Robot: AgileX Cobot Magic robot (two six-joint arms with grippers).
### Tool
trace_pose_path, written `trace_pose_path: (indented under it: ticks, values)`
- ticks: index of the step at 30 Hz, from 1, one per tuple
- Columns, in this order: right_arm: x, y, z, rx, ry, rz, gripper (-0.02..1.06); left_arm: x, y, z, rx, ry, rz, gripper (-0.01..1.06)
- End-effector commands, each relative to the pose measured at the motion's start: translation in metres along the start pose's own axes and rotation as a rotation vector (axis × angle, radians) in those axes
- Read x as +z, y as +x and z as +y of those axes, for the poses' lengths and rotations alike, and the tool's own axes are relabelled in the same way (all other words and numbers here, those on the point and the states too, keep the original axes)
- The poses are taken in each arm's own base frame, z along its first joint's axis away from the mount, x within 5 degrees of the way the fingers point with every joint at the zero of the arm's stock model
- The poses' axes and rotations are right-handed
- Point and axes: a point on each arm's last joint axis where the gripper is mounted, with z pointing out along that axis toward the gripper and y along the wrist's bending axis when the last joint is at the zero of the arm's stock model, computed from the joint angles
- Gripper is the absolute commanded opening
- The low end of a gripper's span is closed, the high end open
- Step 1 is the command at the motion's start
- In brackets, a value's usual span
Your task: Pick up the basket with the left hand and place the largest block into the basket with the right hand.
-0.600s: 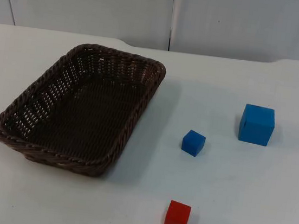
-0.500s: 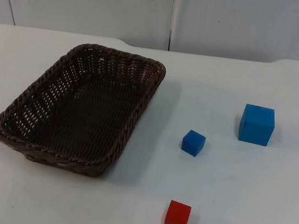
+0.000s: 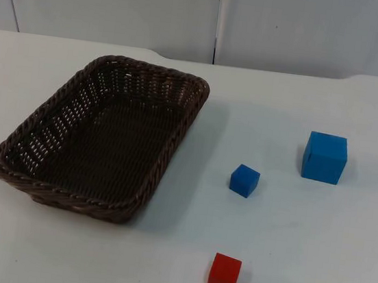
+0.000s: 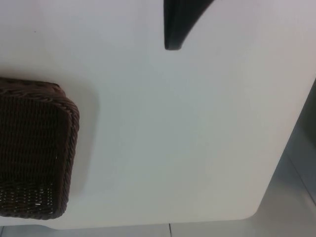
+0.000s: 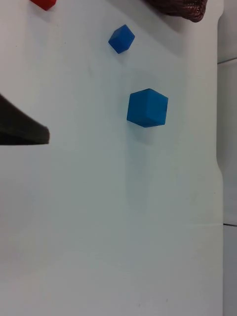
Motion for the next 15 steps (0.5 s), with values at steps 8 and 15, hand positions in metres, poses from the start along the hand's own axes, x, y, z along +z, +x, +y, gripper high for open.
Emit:
trace_pose_path:
  ticks: [8, 15]
  values:
    - [-0.0003, 0.0000, -0.0004, -0.015, 0.011, -0.007, 1.05, 0.0003, 0.0010, 0.0003, 0.004, 0.001, -0.002, 1.05]
    - [-0.0003, 0.0000, -0.0004, -0.015, 0.011, -0.007, 1.05, 0.0003, 0.0010, 0.0003, 0.004, 0.001, -0.002, 1.05]
